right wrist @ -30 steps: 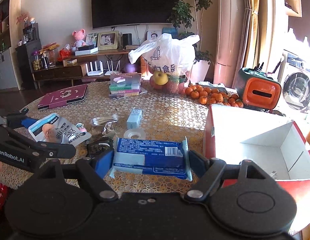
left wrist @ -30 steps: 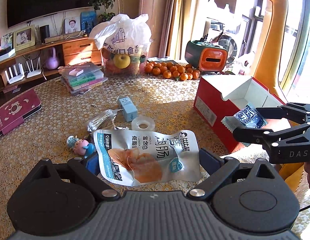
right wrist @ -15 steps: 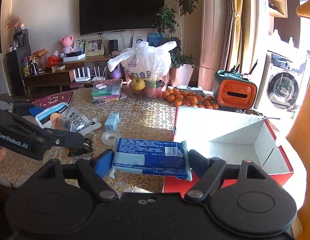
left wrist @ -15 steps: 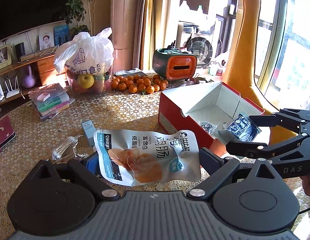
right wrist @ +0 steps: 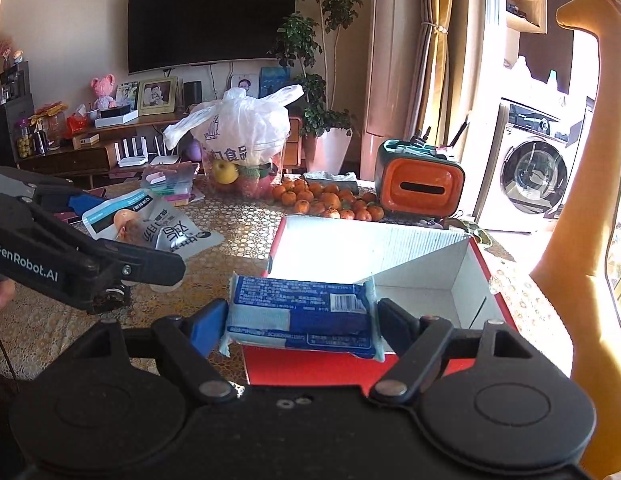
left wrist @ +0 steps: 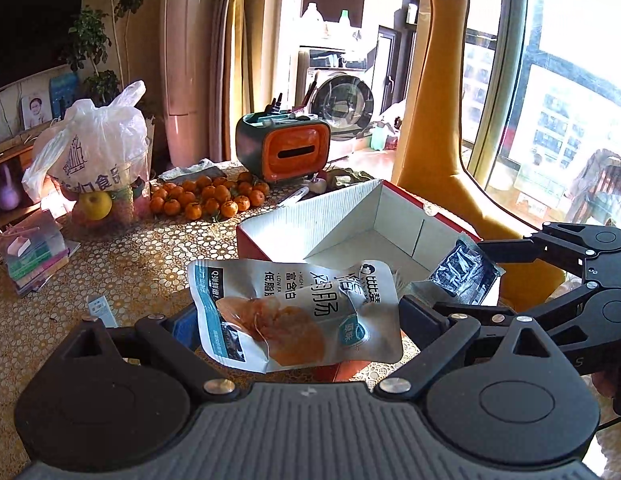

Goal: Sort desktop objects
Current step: 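Carry the sausage pouch and blue-white pack with both grippers over the red box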

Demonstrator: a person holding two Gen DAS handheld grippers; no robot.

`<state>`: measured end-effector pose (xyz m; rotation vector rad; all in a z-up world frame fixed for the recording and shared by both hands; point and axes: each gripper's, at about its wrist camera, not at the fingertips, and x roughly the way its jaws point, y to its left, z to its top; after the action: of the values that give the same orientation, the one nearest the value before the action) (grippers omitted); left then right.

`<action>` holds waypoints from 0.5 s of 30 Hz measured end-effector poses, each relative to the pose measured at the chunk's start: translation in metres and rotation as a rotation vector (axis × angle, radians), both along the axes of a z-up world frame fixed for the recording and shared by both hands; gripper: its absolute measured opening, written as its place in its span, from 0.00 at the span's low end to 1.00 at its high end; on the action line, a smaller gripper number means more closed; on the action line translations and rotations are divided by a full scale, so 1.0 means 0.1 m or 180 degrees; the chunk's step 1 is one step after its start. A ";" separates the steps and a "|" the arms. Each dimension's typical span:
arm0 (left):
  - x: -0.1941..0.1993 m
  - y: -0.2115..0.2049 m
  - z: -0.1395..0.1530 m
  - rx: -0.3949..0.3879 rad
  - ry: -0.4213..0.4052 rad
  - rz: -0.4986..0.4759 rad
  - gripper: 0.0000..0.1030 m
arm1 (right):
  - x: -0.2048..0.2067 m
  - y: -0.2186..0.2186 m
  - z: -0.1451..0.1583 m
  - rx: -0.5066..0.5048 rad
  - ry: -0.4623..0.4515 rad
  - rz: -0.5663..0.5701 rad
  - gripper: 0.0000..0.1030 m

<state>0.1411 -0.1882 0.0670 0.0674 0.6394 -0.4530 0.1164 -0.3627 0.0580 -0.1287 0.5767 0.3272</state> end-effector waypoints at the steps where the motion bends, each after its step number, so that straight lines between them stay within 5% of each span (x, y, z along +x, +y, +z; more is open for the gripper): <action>1: 0.04 -0.04 0.00 -0.0010 0.0012 -0.0020 0.95 | 0.02 -0.04 0.00 -0.0011 0.0005 -0.0022 0.78; 15: 0.84 -0.57 0.02 -0.0122 0.0312 -0.0188 0.95 | 0.57 -0.57 -0.03 -0.0093 0.0192 -0.0303 0.78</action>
<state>0.2254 -0.2450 0.0690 0.0280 0.7264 -0.5279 0.1736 -0.4200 0.0555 -0.1193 0.6454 0.2310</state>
